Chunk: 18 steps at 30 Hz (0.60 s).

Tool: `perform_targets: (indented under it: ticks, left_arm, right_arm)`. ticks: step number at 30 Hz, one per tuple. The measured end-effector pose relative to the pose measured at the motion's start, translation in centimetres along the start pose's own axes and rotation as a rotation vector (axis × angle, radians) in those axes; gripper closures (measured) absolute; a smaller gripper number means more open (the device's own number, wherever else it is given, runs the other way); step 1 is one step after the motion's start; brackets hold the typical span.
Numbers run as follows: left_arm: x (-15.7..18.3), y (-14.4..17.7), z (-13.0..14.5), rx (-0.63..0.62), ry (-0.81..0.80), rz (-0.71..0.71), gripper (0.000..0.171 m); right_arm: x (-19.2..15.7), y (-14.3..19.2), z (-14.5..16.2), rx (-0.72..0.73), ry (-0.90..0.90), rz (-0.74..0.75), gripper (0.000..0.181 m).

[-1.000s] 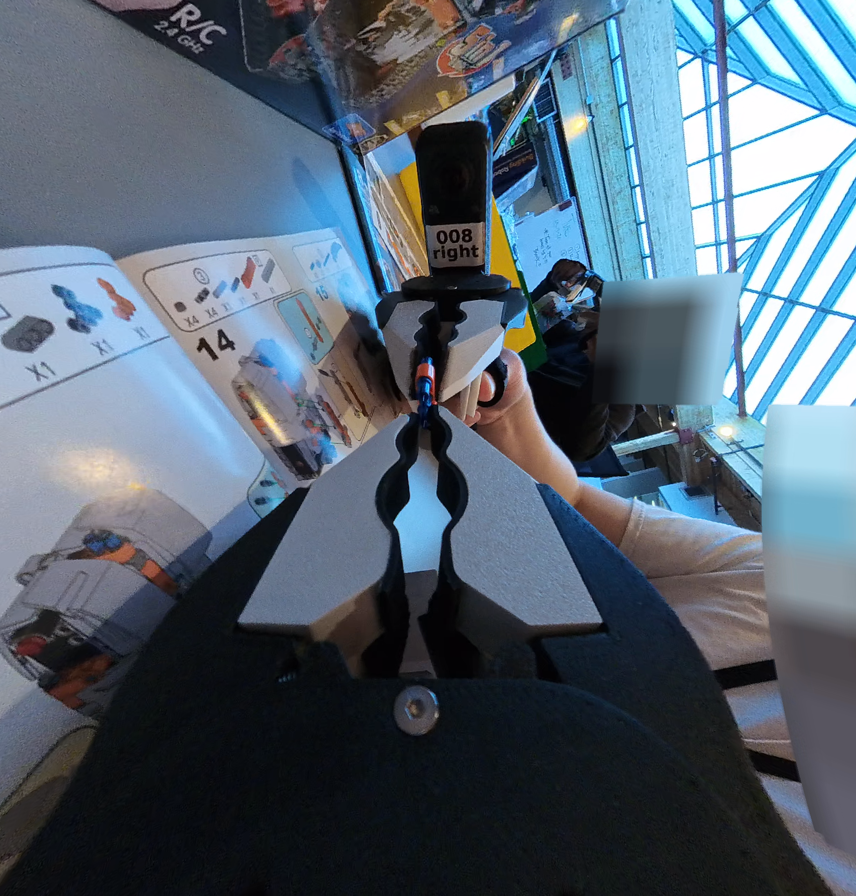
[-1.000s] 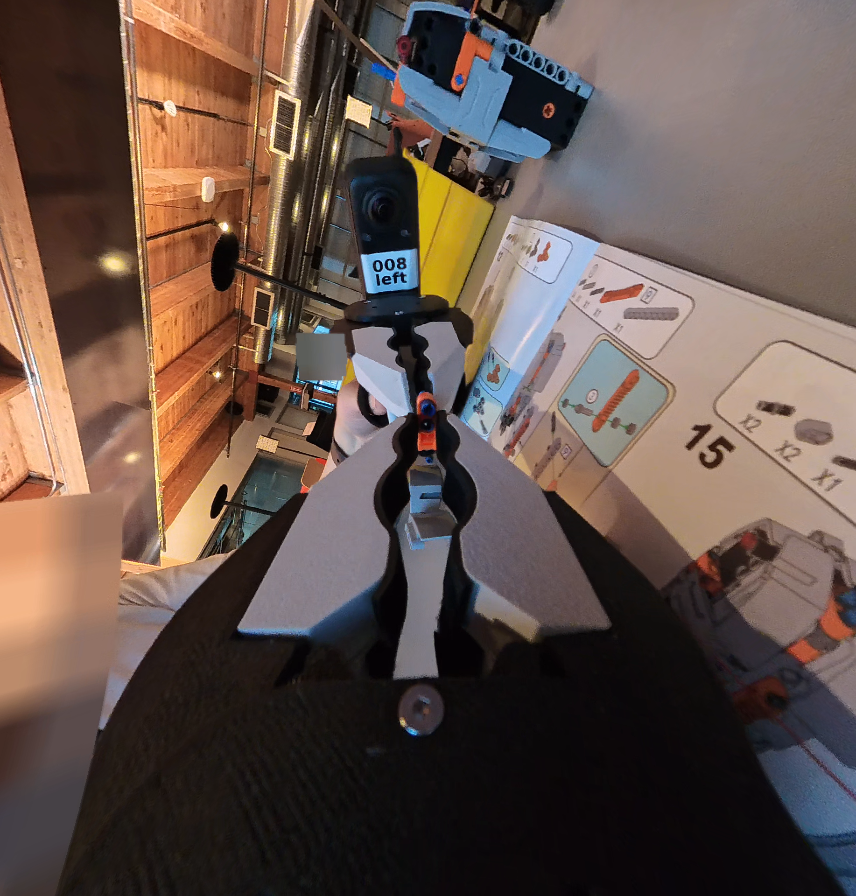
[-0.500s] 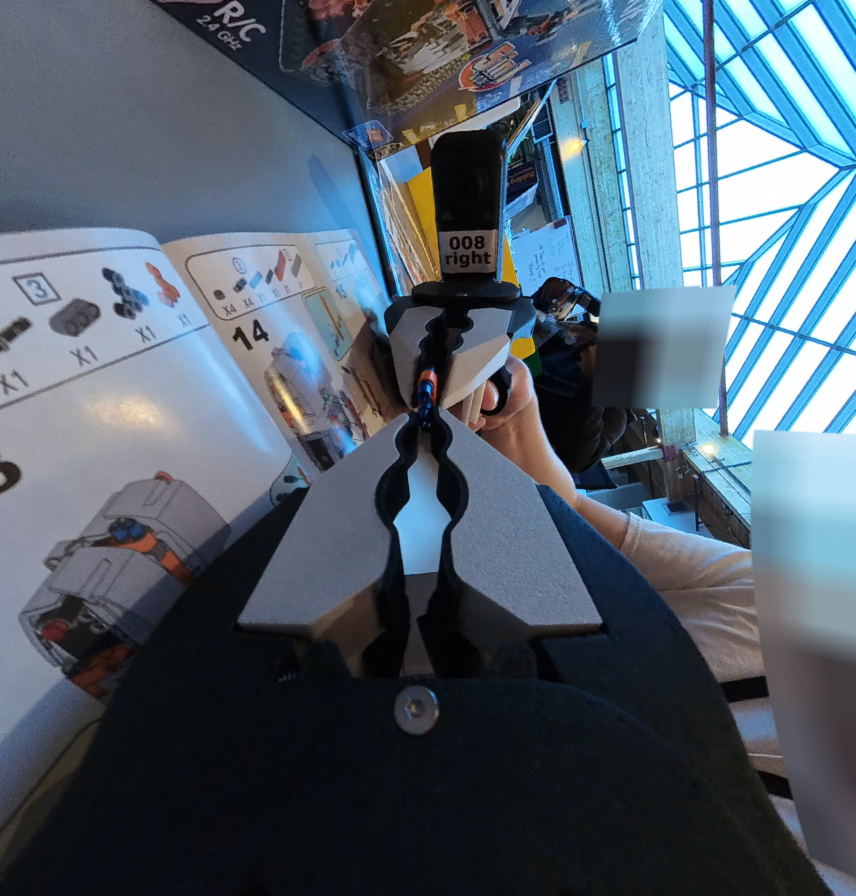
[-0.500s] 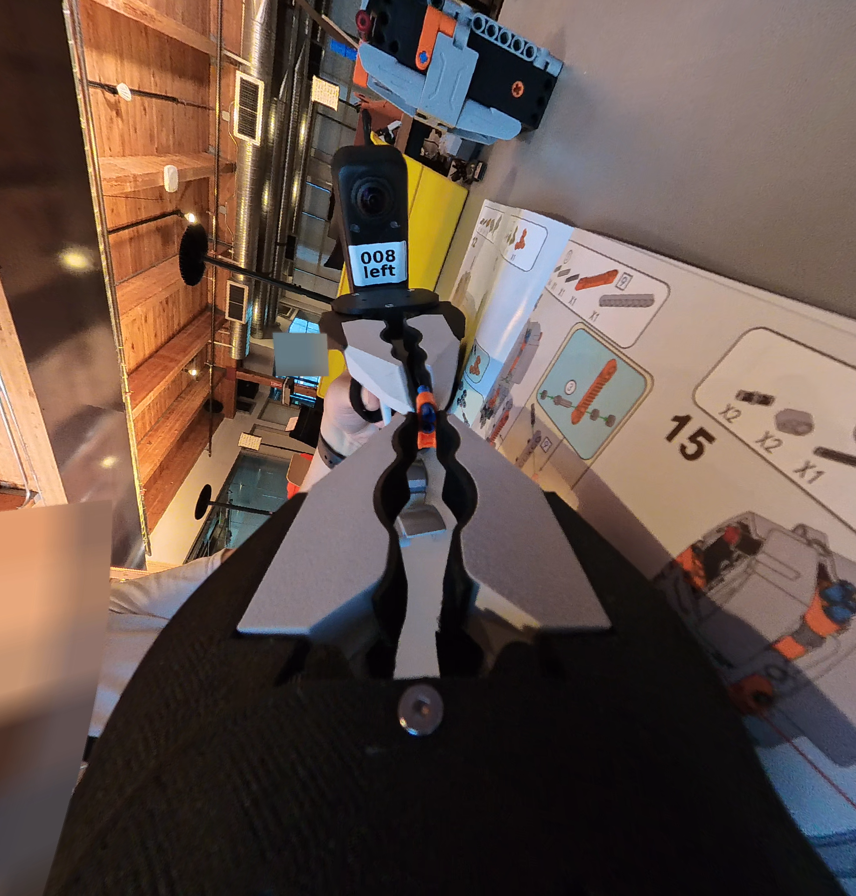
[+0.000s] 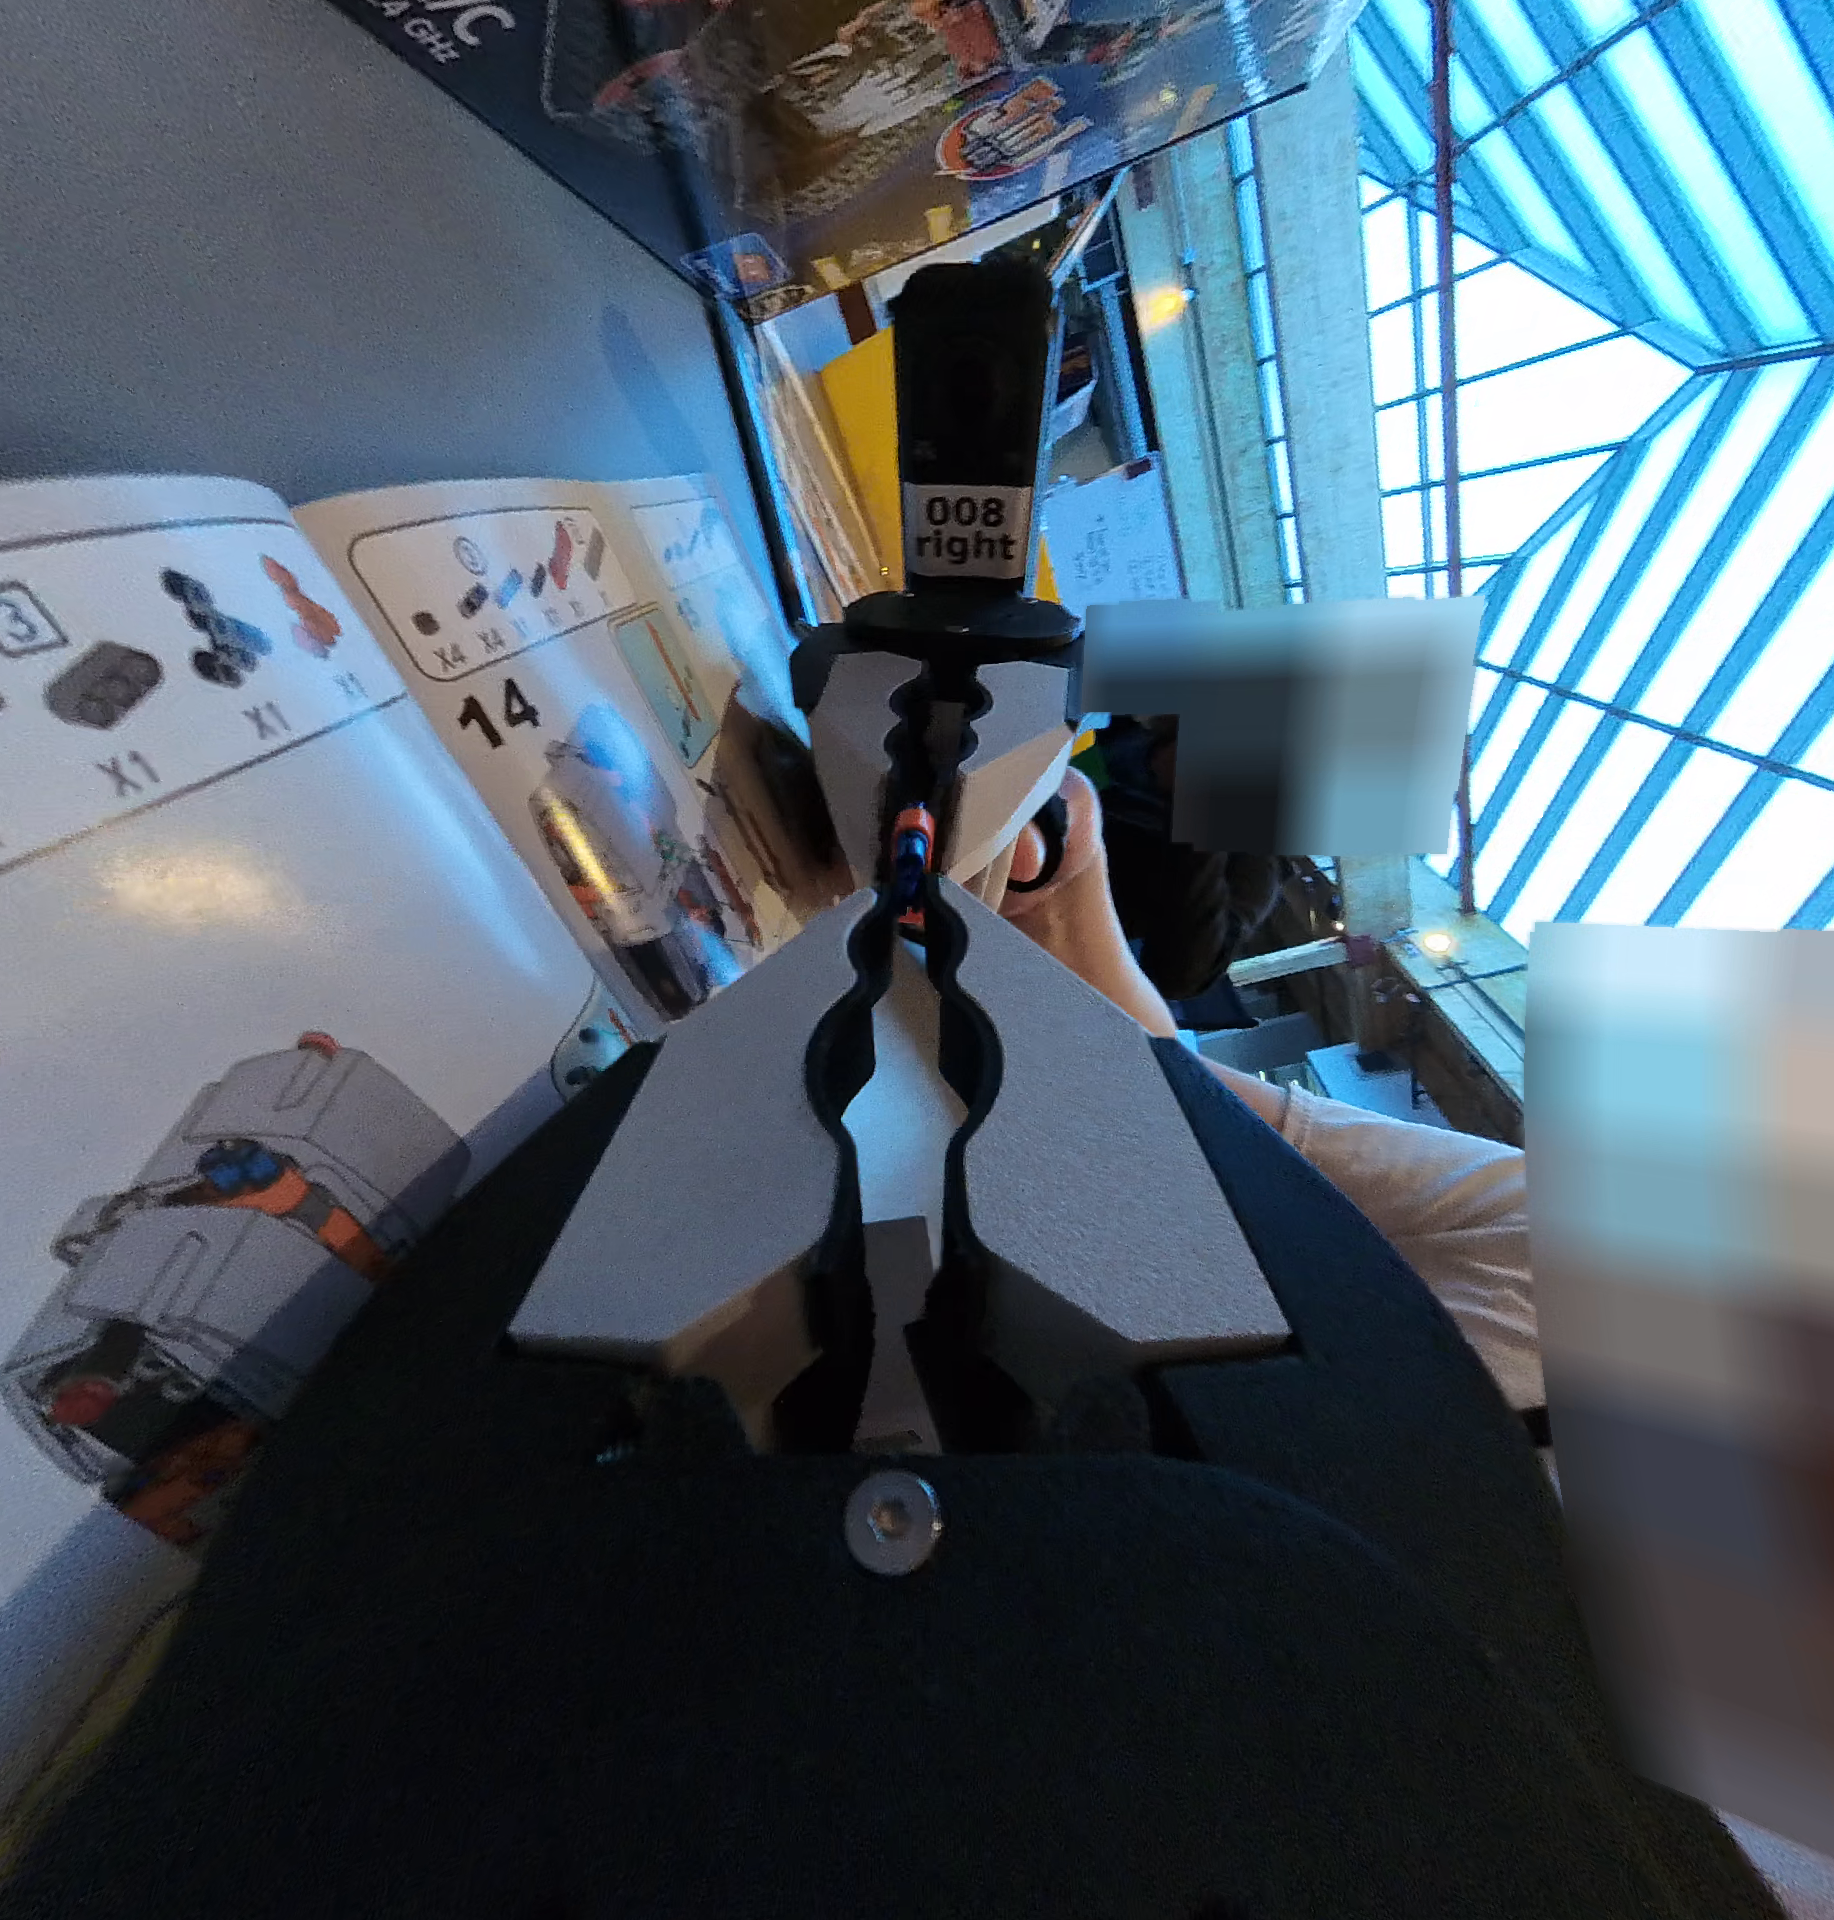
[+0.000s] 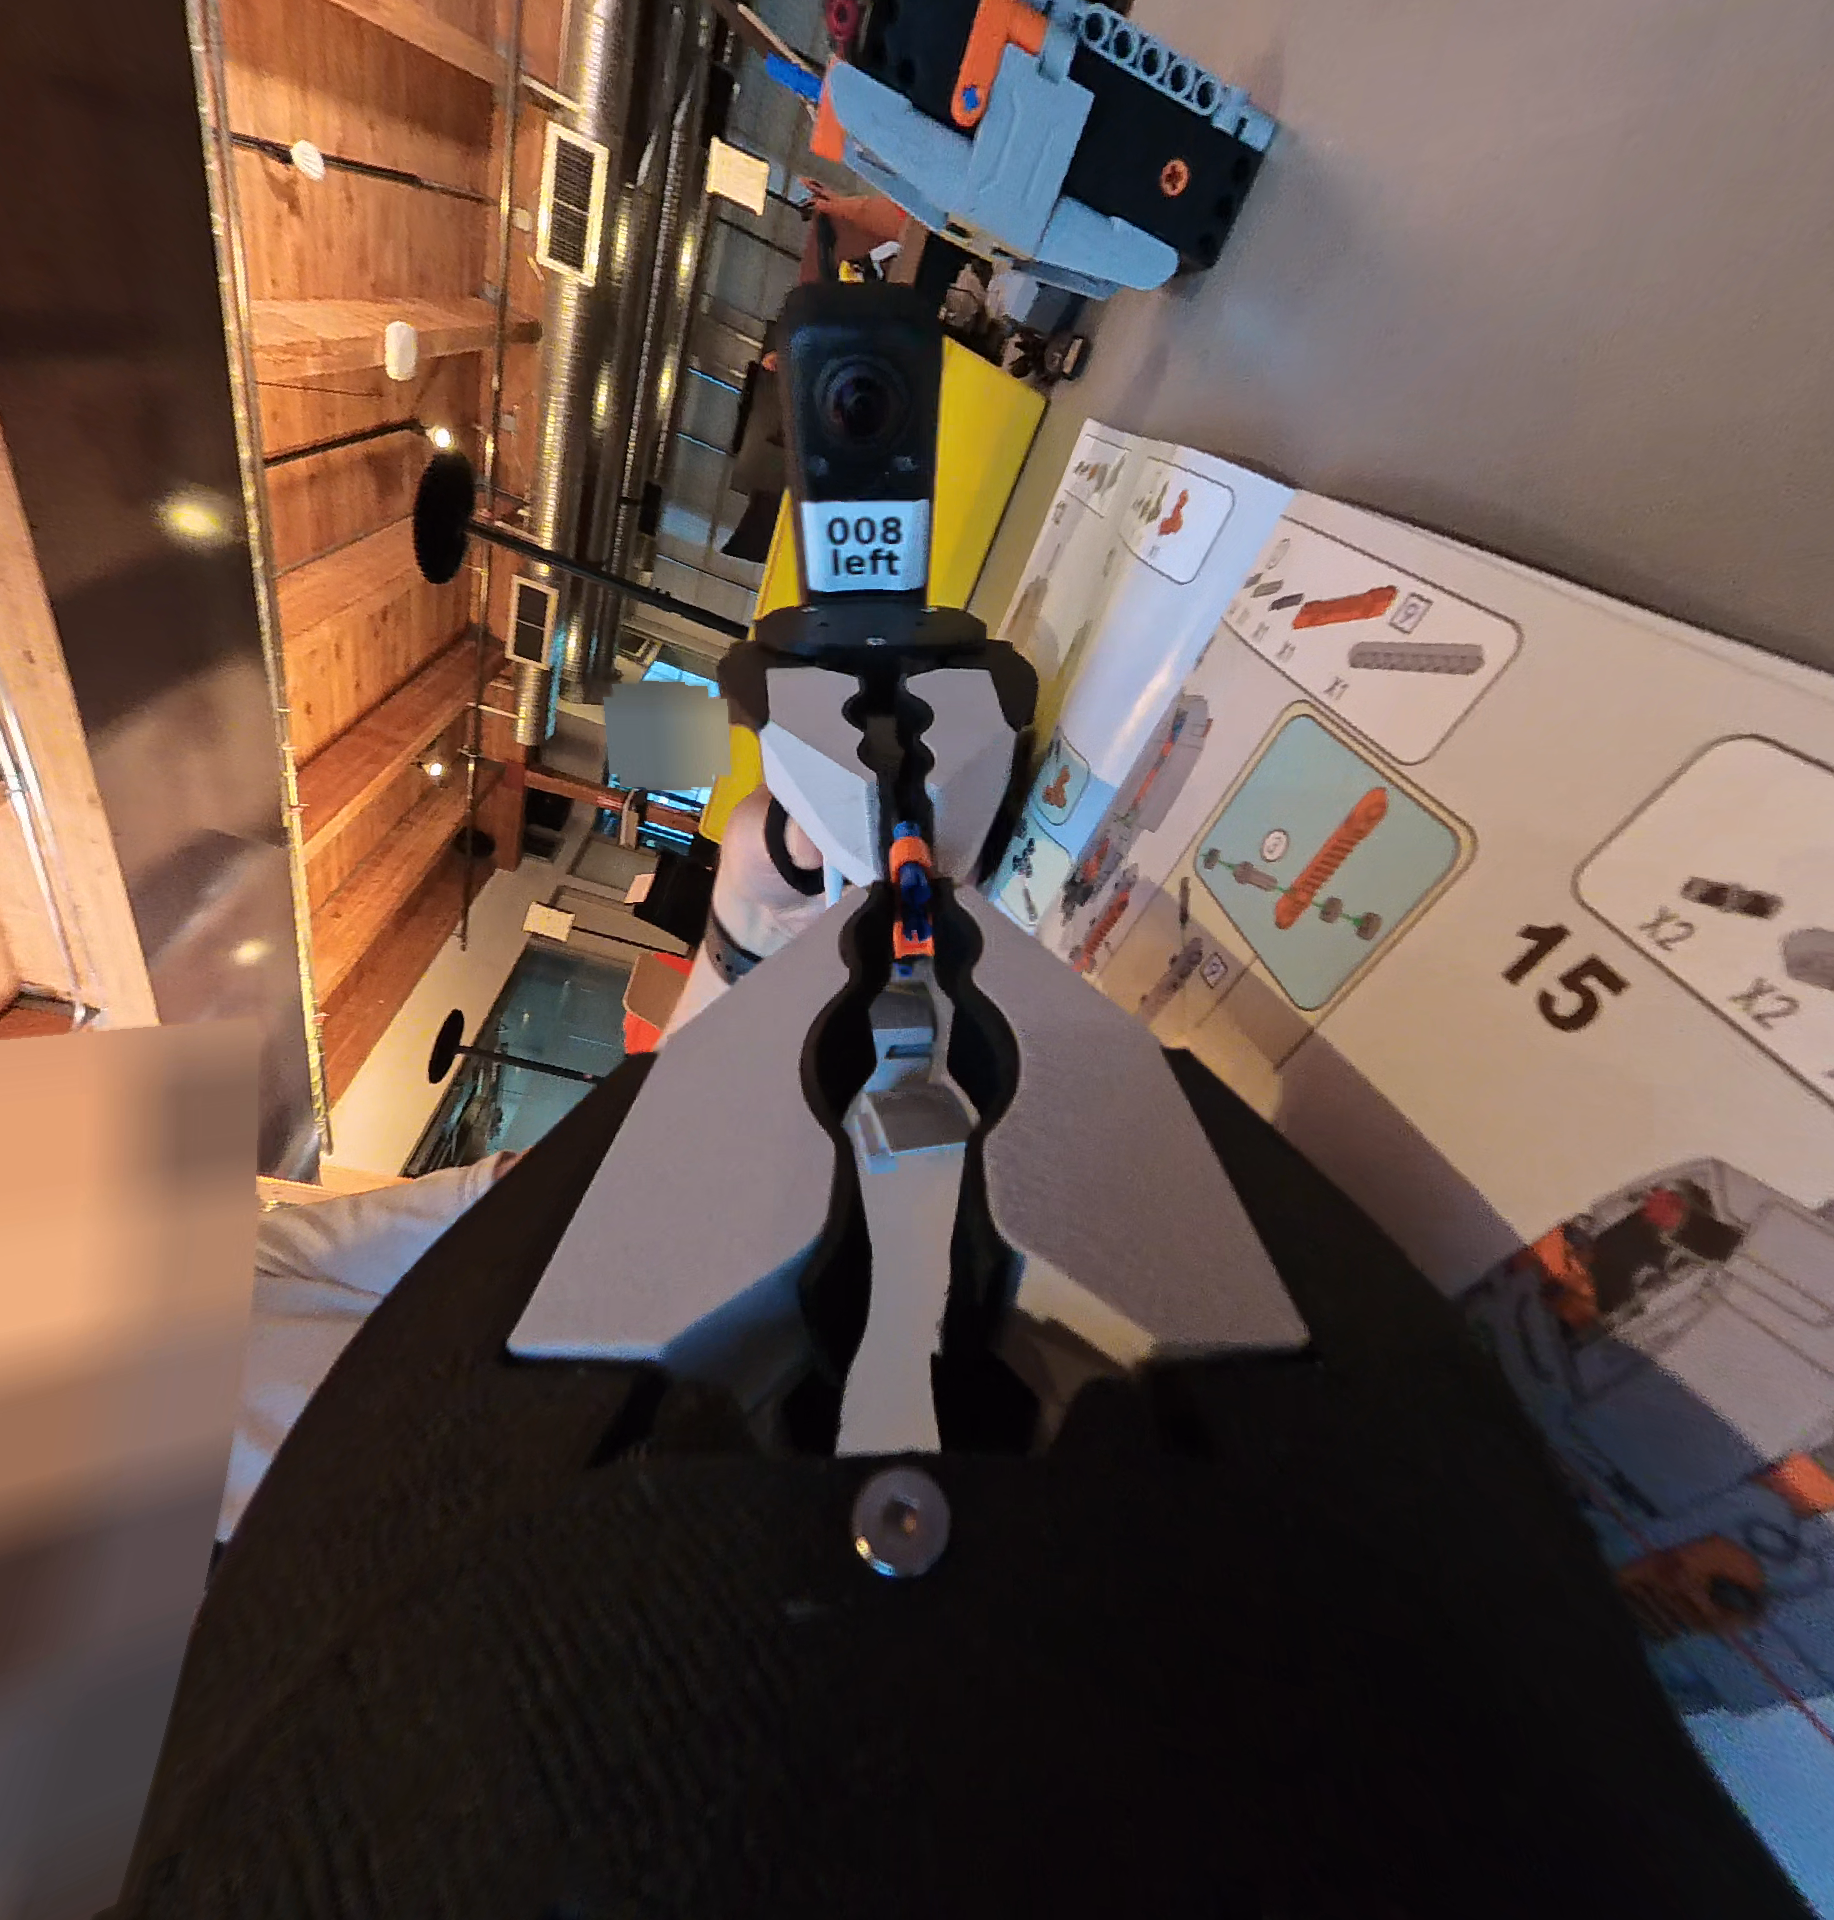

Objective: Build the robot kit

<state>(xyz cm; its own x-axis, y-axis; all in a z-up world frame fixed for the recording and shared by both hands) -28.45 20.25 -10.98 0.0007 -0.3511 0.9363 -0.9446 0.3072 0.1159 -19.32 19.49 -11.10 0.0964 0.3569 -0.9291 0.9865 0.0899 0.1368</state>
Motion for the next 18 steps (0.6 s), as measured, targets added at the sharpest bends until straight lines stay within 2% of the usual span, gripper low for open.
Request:
perform_targets:
  ticks: [5, 18]
  left_arm:
    - [0.4, 0.27, -0.03, 0.004, -0.06, -0.029, 0.169]
    - [0.21, 0.03, 0.14, -0.008, -0.078, -0.052, 0.169]
  right_arm:
    - [-0.16, 0.3, 0.03, 0.01, -0.012, -0.043, 0.175]
    - [-0.03, 0.23, 0.19, -0.002, -0.008, -0.021, 0.175]
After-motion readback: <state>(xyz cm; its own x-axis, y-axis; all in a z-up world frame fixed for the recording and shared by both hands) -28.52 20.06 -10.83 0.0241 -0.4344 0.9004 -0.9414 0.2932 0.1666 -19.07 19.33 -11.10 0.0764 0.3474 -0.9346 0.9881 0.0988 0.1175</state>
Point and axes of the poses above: each gripper's, where its closed fingertips meet, y back along the fingers, z out of its underside, x = y × z across the jaws, the point moved 5 cm from there along y, back along the fingers, and after that the axes turned 12 degrees about -x, right-handed, at the moved point
